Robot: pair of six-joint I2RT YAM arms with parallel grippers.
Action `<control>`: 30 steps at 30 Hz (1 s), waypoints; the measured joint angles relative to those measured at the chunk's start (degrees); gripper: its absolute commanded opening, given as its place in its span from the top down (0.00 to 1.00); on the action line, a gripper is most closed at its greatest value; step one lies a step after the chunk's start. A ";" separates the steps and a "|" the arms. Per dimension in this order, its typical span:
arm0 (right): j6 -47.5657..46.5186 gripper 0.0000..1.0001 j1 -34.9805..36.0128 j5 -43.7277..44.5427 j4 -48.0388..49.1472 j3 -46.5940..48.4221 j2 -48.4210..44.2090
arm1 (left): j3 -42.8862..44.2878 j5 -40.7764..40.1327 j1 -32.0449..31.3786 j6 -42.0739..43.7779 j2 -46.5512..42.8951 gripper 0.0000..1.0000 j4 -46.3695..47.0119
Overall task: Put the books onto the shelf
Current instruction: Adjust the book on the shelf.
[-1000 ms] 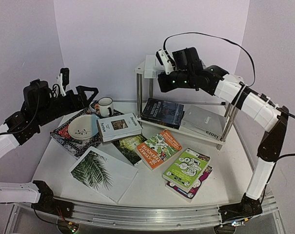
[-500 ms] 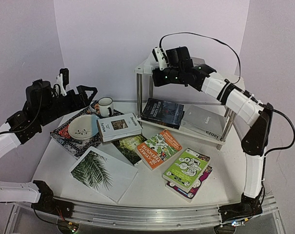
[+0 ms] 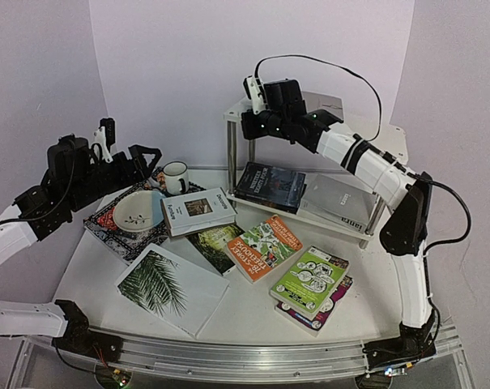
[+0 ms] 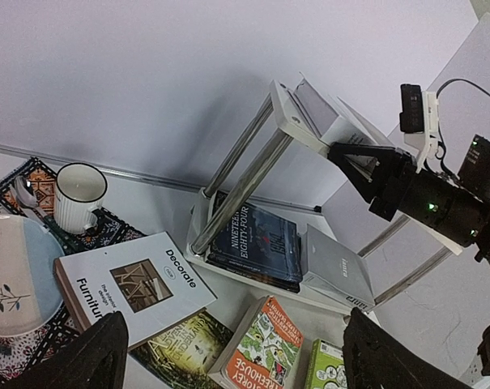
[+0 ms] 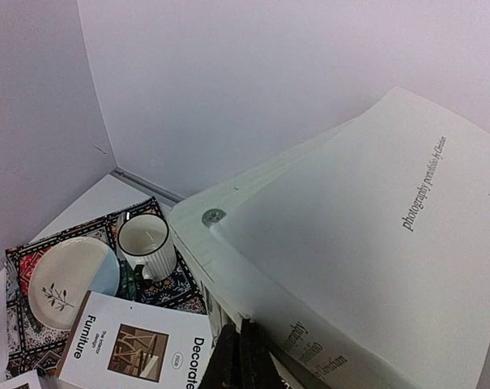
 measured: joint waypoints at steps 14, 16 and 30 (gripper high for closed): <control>0.08 1.00 -0.28 0.34 4.34 1.39 2.64 | -0.10 0.00 0.00 -0.75 -0.35 0.07 0.08; 0.09 1.00 -0.38 0.07 4.73 1.38 2.64 | -0.32 -0.01 0.00 -1.11 -0.65 0.07 0.05; 0.52 1.00 -0.98 1.60 6.88 1.19 2.64 | -0.58 0.01 0.00 -1.43 -0.90 0.07 0.05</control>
